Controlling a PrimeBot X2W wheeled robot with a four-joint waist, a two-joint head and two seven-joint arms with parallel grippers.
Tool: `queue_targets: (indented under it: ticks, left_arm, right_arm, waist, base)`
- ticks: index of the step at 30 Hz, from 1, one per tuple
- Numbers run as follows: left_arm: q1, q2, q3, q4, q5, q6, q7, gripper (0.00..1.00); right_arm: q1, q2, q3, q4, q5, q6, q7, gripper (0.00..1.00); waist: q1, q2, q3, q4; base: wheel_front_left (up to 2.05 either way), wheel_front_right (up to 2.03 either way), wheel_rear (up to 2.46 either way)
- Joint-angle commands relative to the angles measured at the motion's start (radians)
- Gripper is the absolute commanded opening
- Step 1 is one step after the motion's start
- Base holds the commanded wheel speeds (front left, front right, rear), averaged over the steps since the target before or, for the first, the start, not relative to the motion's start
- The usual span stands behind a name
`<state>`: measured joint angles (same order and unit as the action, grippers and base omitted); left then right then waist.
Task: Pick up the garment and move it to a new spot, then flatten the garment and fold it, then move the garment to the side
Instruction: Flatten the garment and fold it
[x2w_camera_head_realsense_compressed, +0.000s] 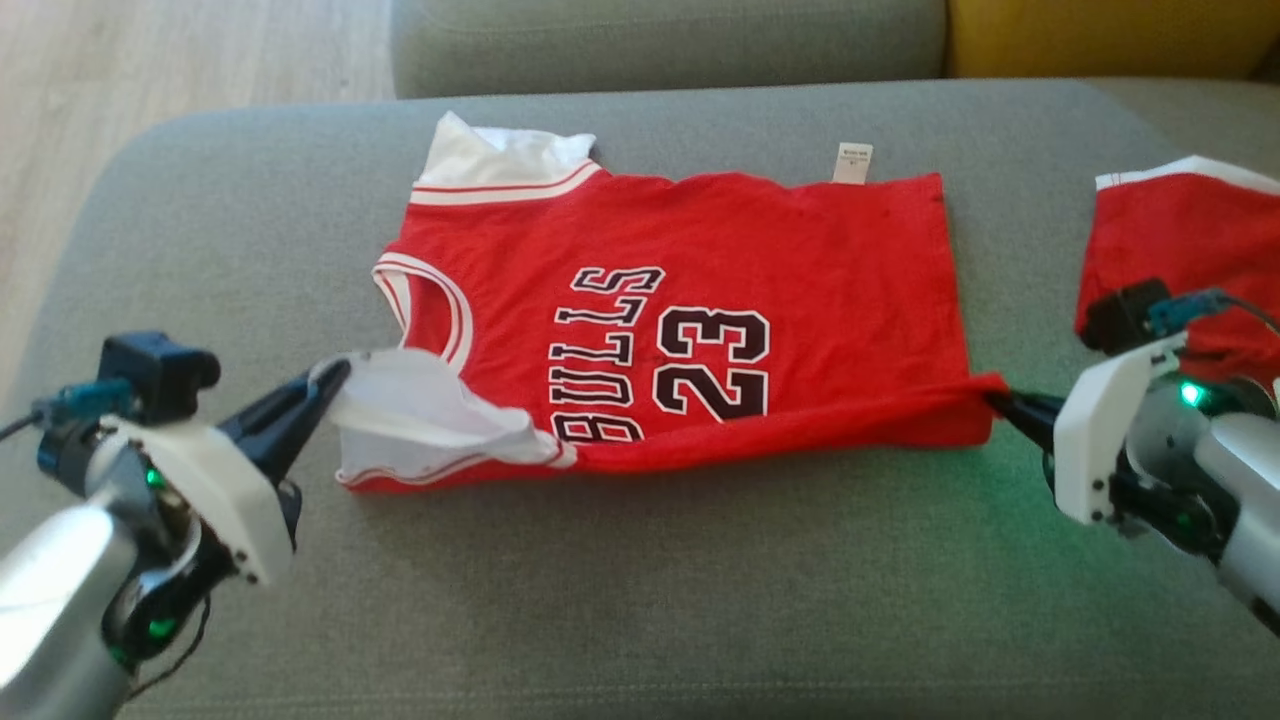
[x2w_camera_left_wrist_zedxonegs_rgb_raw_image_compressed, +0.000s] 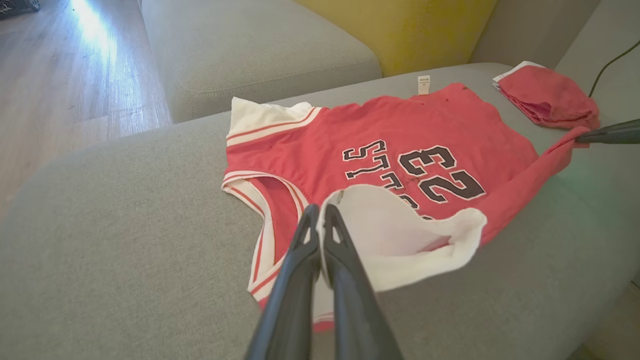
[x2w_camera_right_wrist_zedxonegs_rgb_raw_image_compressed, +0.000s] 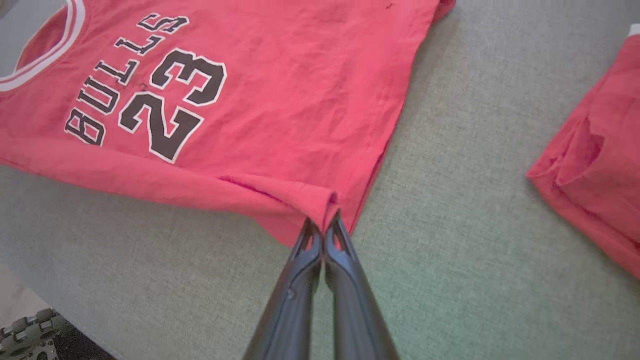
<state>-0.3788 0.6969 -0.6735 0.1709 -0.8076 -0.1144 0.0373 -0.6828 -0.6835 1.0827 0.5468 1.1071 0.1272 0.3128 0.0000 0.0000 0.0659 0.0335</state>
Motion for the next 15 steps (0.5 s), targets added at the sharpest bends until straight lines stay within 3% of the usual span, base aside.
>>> queue_targets:
  ticks: [1,15]
  left_arm:
    - [-0.082,0.029,0.053,-0.005,0.014,0.004,-0.020,0.00]
    - [-0.213,-0.064,0.042,0.177,0.066,0.009,-0.085,0.00]
  right_arm:
    - [-0.029,-0.006,-0.019,-0.002,-0.006,0.003,-0.017,0.00]
    - [-0.107,0.072,-0.009,0.075,-0.029,0.003,-0.068,0.00]
  waist:
    - [0.0000,0.0000,0.015,-0.009]
    - [0.0000,0.0000,0.085,-0.032]
  base:
    - [0.00,0.00,0.00]
    - [0.00,0.00,0.00]
